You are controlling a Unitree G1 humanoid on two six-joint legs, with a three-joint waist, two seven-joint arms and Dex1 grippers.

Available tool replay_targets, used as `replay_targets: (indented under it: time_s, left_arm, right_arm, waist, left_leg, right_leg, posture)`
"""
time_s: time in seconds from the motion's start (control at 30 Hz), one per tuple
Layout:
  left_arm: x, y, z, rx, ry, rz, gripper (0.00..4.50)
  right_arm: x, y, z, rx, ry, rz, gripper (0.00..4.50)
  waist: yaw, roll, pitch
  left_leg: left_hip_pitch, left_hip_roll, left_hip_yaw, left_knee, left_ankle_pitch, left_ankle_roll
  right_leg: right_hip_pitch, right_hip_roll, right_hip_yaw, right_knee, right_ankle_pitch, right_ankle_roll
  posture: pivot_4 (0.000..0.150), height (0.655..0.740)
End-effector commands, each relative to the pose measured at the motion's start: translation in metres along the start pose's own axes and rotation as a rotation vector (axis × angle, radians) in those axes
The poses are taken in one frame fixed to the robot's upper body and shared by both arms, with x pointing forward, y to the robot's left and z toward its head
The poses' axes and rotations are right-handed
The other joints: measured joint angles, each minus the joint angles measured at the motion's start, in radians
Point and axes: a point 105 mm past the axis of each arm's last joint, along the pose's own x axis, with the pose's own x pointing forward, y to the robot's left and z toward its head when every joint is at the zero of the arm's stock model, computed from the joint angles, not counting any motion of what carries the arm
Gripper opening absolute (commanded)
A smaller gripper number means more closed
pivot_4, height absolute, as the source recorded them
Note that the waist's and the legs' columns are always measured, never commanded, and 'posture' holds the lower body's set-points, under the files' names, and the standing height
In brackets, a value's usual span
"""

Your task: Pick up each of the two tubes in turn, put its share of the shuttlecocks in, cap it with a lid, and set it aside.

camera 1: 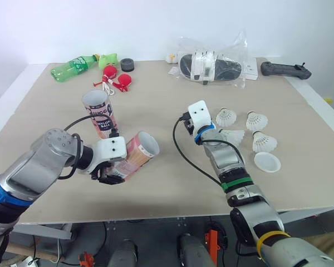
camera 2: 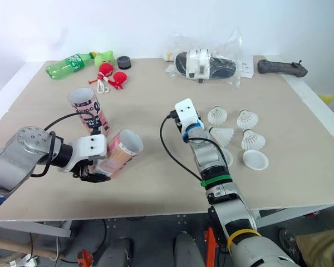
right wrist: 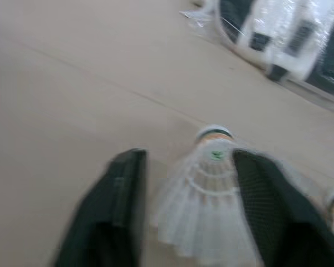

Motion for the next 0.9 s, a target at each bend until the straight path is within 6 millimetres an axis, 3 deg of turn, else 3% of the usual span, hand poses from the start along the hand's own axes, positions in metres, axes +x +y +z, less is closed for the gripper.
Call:
replay_targets:
  time_s: [0.03, 0.1, 0.27, 0.37, 0.5, 0.6, 0.73, 0.9]
  left_arm:
    - [0.009, -0.009, 0.0, -0.004, -0.006, -0.041, 3.13]
    - [0.008, -0.009, 0.0, -0.003, -0.007, -0.041, 3.13]
    - [0.008, -0.008, 0.001, -0.002, -0.009, -0.04, 3.13]
    - [0.009, -0.008, 0.001, -0.002, -0.01, -0.039, 3.13]
    - [0.009, -0.009, 0.001, -0.004, -0.009, -0.042, 3.13]
    - [0.009, -0.01, 0.0, -0.006, -0.009, -0.045, 3.13]
    - [0.01, -0.01, 0.0, -0.009, -0.009, -0.046, 3.13]
    - [0.01, -0.009, -0.001, -0.014, -0.011, -0.042, 3.13]
  right_arm:
    - [0.001, -0.009, 0.016, 0.013, -0.054, -0.035, 0.74]
    - [0.001, -0.01, 0.016, 0.027, -0.057, -0.038, 0.04]
    - [-0.005, -0.009, 0.035, 0.071, -0.16, 0.006, 0.04]
    - [-0.018, -0.001, 0.066, 0.089, -0.307, 0.145, 0.04]
    - [-0.063, 0.006, 0.12, 0.065, -0.554, 0.442, 0.04]
    - [-0.106, 0.007, 0.14, -0.003, -0.633, 0.716, 0.04]
    - [-0.15, -0.002, 0.148, -0.135, -0.629, 0.96, 0.04]
    - [-0.174, 0.001, 0.13, -0.328, -0.513, 1.115, 0.04]
  waist:
    - [-0.001, 0.0, 0.0]
    - [-0.001, 0.0, 0.0]
    - [-0.001, 0.0, 0.0]
    - [0.0, 0.0, 0.0]
    - [0.001, 0.001, 0.0]
    - [0.004, 0.001, 0.001]
    - [0.004, 0.001, 0.001]
    - [0.003, 0.001, 0.001]
  left_leg:
    - [0.0, 0.0, 0.0, 0.0, 0.0, 0.0]
    - [0.0, 0.0, 0.0, 0.0, 0.0, 0.0]
    - [0.0, 0.0, 0.0, 0.0, 0.0, 0.0]
    - [0.0, 0.0, 0.0, 0.0, 0.0, 0.0]
    - [0.0, 0.0, 0.0, 0.0, 0.0, 0.0]
    - [-0.001, 0.0, 0.0, 0.0, 0.0, 0.0]
    - [0.0, 0.0, 0.0, 0.0, 0.0, 0.0]
    - [0.0, 0.0, 0.0, 0.0, 0.0, 0.0]
  right_leg:
    - [0.0, 0.0, 0.0, 0.0, 0.0, 0.0]
    - [0.0, 0.0, 0.0, 0.0, 0.0, 0.0]
    - [0.0, 0.0, 0.0, 0.0, 0.0, 0.0]
    - [0.0, 0.0, 0.0, 0.0, 0.0, 0.0]
    - [0.0, 0.0, 0.0, 0.0, 0.0, 0.0]
    - [0.0, 0.0, 0.0, 0.0, 0.0, 0.001]
    - [0.001, 0.0, 0.0, -0.001, -0.001, 0.0]
    - [0.001, 0.0, 0.0, -0.001, -0.003, -0.003]
  posture:
    - [0.15, 0.74]
    - [0.15, 0.74]
    - [0.15, 0.74]
    - [0.15, 0.74]
    - [0.15, 0.74]
    - [0.15, 0.74]
    - [0.15, 0.74]
    - [0.15, 0.74]
